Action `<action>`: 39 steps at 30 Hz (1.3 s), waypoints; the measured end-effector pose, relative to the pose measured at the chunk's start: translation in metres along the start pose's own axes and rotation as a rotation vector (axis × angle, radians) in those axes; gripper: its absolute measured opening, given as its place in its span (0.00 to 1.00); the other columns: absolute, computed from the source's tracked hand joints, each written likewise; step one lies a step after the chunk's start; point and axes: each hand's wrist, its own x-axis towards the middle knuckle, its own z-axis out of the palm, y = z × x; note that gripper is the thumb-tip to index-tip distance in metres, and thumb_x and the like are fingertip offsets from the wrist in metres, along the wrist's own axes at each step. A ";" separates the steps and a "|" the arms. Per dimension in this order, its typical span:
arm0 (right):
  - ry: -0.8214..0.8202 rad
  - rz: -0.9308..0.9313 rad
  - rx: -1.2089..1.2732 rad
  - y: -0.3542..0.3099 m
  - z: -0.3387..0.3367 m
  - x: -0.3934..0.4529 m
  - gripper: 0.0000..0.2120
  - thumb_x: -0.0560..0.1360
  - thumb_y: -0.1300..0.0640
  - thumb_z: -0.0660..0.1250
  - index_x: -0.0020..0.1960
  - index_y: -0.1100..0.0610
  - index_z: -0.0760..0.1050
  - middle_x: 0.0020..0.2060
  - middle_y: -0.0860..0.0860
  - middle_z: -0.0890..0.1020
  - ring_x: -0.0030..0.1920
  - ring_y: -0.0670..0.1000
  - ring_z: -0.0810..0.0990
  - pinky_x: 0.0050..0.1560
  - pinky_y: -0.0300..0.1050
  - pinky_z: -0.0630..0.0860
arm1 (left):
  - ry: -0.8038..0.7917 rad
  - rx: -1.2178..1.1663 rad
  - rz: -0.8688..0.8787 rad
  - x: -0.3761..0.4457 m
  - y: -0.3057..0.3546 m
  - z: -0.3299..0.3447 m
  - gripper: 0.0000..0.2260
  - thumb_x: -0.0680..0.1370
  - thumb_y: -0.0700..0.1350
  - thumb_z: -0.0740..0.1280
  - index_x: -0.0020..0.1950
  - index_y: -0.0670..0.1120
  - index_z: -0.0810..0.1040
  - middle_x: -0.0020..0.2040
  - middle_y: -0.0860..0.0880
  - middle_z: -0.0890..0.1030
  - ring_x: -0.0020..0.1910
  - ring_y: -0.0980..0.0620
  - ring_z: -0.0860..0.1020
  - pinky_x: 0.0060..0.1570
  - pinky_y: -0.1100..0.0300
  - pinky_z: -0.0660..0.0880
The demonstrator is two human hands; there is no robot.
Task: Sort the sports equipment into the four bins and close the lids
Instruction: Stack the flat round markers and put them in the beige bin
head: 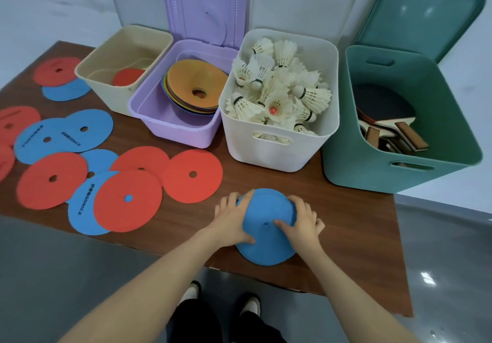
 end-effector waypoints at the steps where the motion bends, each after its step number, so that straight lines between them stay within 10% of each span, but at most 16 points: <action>1: 0.012 -0.026 0.028 0.003 0.000 -0.002 0.28 0.71 0.50 0.70 0.68 0.46 0.64 0.63 0.47 0.69 0.64 0.50 0.65 0.65 0.48 0.50 | 0.025 -0.051 -0.002 0.000 0.000 0.001 0.51 0.65 0.53 0.75 0.76 0.56 0.42 0.66 0.47 0.56 0.63 0.45 0.58 0.63 0.52 0.58; 20: 0.133 -0.333 -0.008 -0.004 -0.011 -0.015 0.25 0.74 0.57 0.68 0.69 0.52 0.67 0.54 0.43 0.68 0.51 0.43 0.66 0.49 0.37 0.55 | 0.212 -0.264 -0.034 -0.022 0.001 0.007 0.39 0.72 0.48 0.71 0.76 0.48 0.52 0.54 0.51 0.55 0.57 0.51 0.63 0.56 0.61 0.70; 39: 0.079 -0.842 0.417 -0.266 0.011 0.033 0.21 0.71 0.65 0.68 0.63 0.53 0.74 0.54 0.49 0.77 0.56 0.46 0.74 0.59 0.46 0.71 | 0.875 -0.116 -0.089 -0.072 -0.141 -0.179 0.39 0.67 0.56 0.63 0.75 0.42 0.58 0.58 0.39 0.63 0.57 0.41 0.65 0.60 0.50 0.67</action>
